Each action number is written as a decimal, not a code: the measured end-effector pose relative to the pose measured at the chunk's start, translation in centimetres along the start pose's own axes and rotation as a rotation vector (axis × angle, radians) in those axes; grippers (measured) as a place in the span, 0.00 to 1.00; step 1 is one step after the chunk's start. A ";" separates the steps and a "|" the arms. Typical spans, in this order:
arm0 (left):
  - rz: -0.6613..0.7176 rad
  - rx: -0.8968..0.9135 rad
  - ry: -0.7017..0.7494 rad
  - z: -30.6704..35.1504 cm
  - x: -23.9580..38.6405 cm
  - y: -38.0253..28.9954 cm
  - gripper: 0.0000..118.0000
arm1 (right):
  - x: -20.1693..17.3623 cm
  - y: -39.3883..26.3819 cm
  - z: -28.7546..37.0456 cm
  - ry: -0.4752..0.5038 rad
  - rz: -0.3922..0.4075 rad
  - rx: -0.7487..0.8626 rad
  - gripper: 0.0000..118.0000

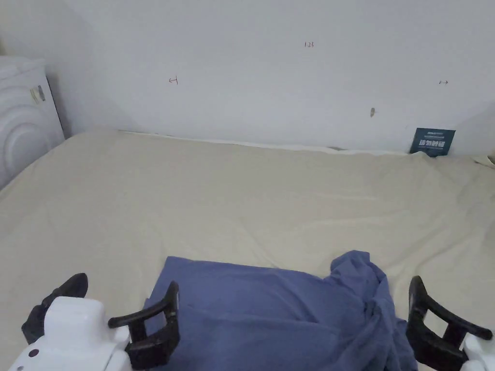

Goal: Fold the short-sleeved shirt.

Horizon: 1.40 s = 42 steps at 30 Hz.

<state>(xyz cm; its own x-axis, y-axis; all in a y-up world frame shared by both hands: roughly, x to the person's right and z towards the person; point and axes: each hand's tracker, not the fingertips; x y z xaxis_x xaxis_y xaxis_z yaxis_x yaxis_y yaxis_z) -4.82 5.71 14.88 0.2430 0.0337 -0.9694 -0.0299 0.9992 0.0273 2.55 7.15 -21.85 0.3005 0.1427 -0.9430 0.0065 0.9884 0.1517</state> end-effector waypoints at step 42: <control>-0.223 -0.804 0.028 -38.0 -8.4 -17.7 0.92 | -5.5 -9.6 -11.0 0.133 -0.088 -0.411 0.00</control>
<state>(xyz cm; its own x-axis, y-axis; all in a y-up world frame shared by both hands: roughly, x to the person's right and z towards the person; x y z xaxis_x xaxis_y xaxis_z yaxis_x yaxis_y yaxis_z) -43.21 -13.09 13.22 0.3014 -0.1740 -0.9375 -0.6693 0.6617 -0.3380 -9.64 -2.57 -21.42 0.1899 0.0361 -0.9811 -0.3615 0.9317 -0.0357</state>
